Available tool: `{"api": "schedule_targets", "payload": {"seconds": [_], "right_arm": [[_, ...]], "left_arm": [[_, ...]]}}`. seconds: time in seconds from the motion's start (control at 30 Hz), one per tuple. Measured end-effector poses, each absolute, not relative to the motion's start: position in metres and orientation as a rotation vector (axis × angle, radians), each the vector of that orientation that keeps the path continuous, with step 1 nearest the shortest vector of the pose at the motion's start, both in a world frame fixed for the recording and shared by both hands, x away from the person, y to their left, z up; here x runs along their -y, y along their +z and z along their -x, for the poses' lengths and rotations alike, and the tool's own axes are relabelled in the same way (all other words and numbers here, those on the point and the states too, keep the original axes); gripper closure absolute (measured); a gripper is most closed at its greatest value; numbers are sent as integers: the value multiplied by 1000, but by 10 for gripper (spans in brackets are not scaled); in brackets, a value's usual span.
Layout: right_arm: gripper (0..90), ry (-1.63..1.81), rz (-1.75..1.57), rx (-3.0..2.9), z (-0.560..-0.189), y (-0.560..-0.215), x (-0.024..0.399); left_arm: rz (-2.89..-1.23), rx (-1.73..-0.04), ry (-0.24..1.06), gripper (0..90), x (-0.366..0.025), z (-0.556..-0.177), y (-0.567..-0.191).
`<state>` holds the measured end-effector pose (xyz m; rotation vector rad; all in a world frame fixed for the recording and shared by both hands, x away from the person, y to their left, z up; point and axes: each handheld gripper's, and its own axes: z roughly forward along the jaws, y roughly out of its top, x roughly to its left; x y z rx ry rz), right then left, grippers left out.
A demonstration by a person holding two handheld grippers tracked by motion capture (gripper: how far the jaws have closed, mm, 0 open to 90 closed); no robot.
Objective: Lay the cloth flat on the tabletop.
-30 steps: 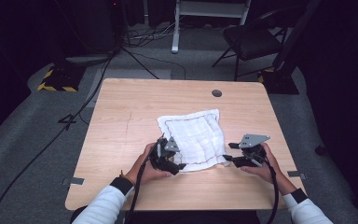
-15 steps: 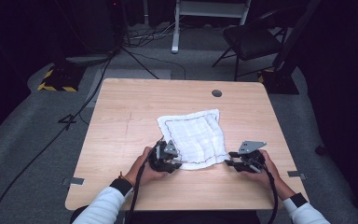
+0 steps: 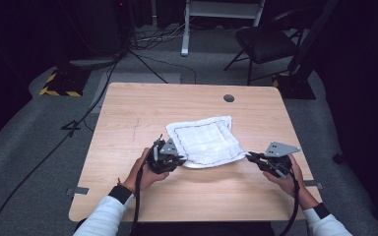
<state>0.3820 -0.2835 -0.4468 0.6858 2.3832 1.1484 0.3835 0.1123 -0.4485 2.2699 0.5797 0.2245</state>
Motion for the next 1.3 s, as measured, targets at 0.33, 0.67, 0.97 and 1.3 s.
{"api": "schedule_targets", "payload": {"seconds": [0.33, 0.67, 0.97, 1.3], "right_arm": [[835, 1165, -548, -2539, -352, -448, 275], [704, 1164, -652, -2548, -327, -466, 286], [470, 1179, -776, -2418, -337, -456, 296], [423, 997, -892, -2333, -442, -460, 265]], "left_arm": [[-2329, -591, 139, 819, -133, -348, -464], [-2349, -639, 94, 707, -142, -315, -475], [-2284, -749, 221, 503, -140, -345, -470], [-2273, -825, 264, 480, -107, -413, -481]]}}
